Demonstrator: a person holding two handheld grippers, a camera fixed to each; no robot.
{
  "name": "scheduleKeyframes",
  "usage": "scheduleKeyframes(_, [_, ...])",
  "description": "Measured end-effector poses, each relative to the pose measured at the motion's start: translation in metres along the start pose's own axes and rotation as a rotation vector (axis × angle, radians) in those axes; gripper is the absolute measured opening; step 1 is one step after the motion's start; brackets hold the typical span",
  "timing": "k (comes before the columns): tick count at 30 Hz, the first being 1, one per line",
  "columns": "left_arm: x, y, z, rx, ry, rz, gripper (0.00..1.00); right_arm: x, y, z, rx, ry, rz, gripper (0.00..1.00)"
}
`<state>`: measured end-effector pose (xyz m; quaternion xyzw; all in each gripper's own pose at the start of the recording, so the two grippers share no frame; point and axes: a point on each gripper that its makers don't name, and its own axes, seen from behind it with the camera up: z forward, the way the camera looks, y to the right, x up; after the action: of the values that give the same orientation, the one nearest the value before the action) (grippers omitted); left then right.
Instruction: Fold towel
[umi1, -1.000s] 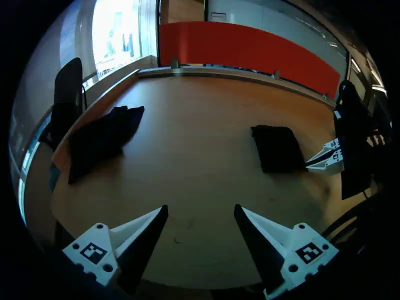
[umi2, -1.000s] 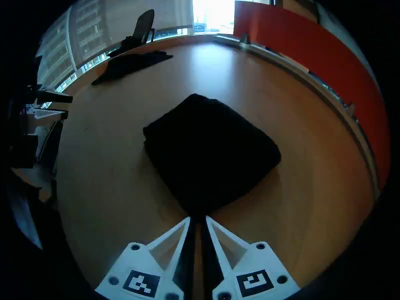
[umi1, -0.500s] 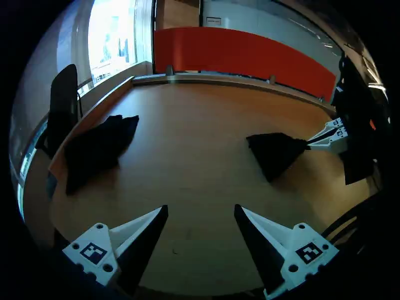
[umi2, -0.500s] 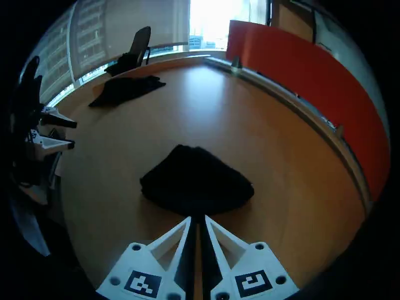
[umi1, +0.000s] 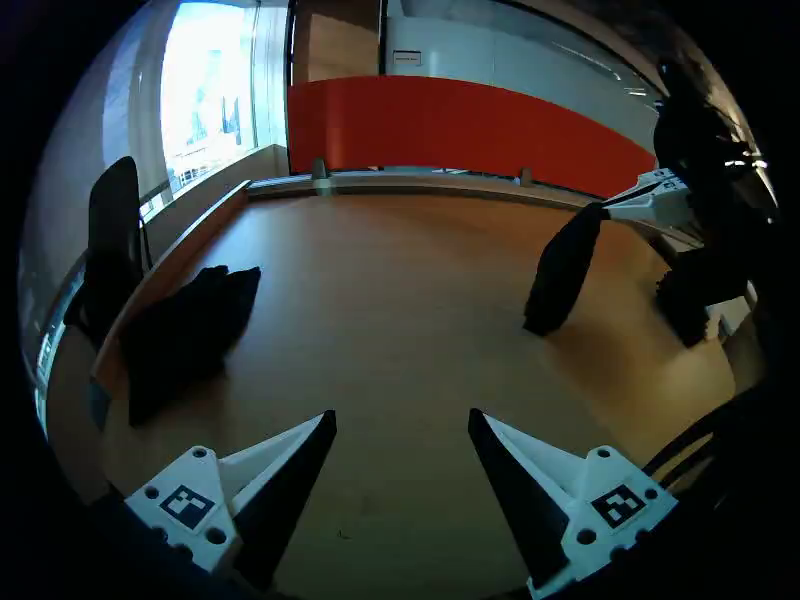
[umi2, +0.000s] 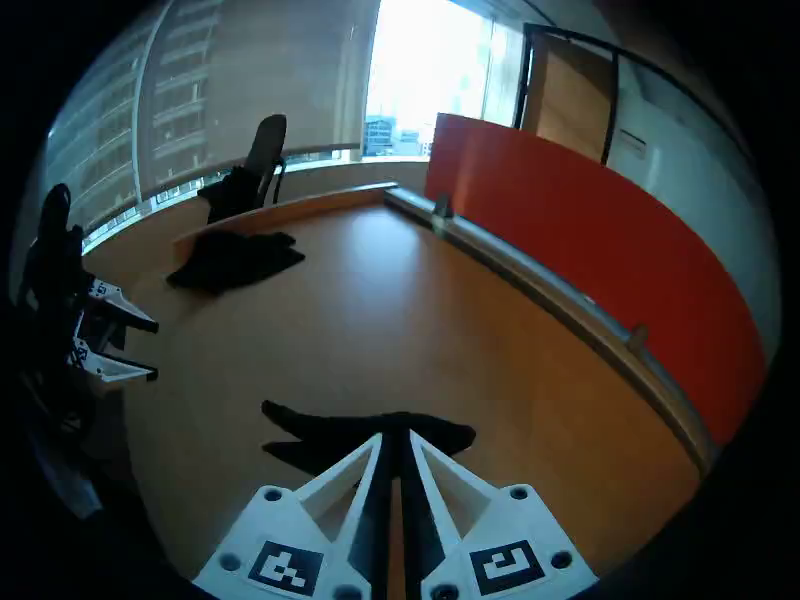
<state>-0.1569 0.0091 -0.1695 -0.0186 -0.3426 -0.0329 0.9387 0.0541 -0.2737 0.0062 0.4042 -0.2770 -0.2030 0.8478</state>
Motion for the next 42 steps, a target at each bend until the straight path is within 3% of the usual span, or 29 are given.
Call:
scheduleKeyframes(6, [0.01, 0.007, 0.003, -0.018, 0.011, 0.012, 0.98, 0.012, 0.029, -0.024, -0.047, 0.031, 0.019, 0.04])
scheduleKeyframes(13, [0.017, 0.018, 0.008, -0.04, 0.015, 0.022, 0.98, 0.0, 0.071, -0.055, -0.118, 0.032, 0.055, 0.04])
scheduleKeyframes(30, [0.032, 0.044, 0.018, -0.064, 0.011, 0.058, 0.98, -0.062, 0.189, -0.135, -0.271, -0.015, 0.187, 0.04])
scheduleKeyframes(42, [0.036, 0.065, 0.023, -0.073, 0.003, 0.083, 0.98, -0.099, 0.252, -0.187, -0.364, -0.04, 0.254, 0.04])
